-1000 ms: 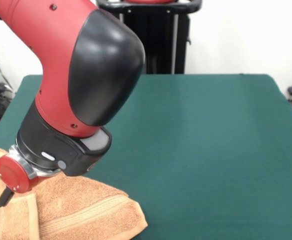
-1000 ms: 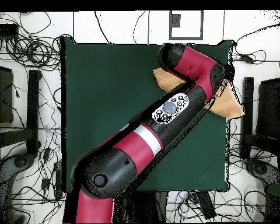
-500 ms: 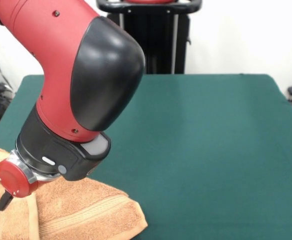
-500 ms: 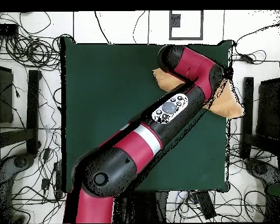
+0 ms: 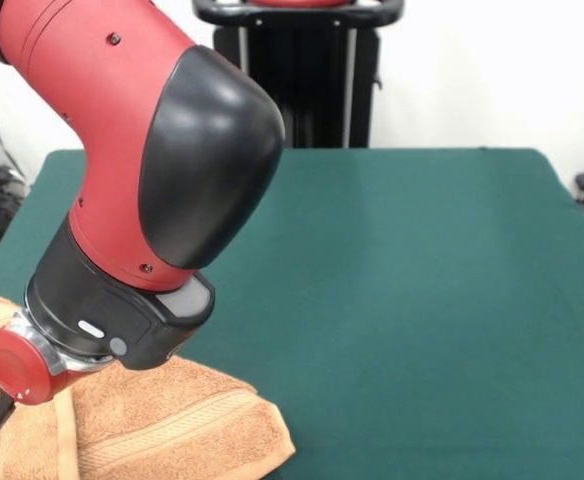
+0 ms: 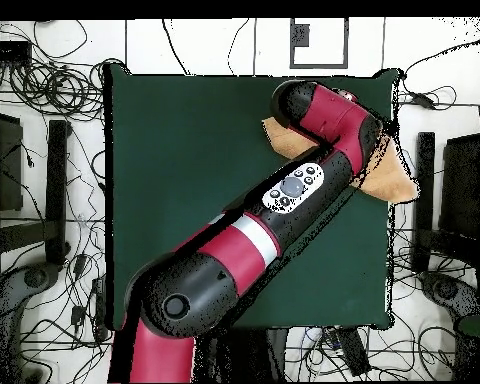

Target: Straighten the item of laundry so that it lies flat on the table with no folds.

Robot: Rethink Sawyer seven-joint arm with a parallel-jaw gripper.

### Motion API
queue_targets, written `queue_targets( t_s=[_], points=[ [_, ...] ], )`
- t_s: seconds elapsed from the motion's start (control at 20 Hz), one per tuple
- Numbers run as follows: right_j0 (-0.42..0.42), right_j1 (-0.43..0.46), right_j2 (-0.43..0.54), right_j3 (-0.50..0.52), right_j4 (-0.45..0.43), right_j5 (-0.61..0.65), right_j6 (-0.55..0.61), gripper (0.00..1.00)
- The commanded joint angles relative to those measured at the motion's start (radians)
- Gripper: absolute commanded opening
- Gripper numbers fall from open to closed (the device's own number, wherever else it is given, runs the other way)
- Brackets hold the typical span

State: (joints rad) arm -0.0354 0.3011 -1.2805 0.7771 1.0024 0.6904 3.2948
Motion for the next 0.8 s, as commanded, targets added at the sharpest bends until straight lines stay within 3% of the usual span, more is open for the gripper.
queue_targets(
  t_s=[0.05,0.8],
  points=[
    [0.041,0.048,0.139,0.041,-0.033,-0.053,0.147,1.0],
    [0.048,0.059,0.181,0.01,-0.005,-0.047,0.199,1.0]
  ],
)
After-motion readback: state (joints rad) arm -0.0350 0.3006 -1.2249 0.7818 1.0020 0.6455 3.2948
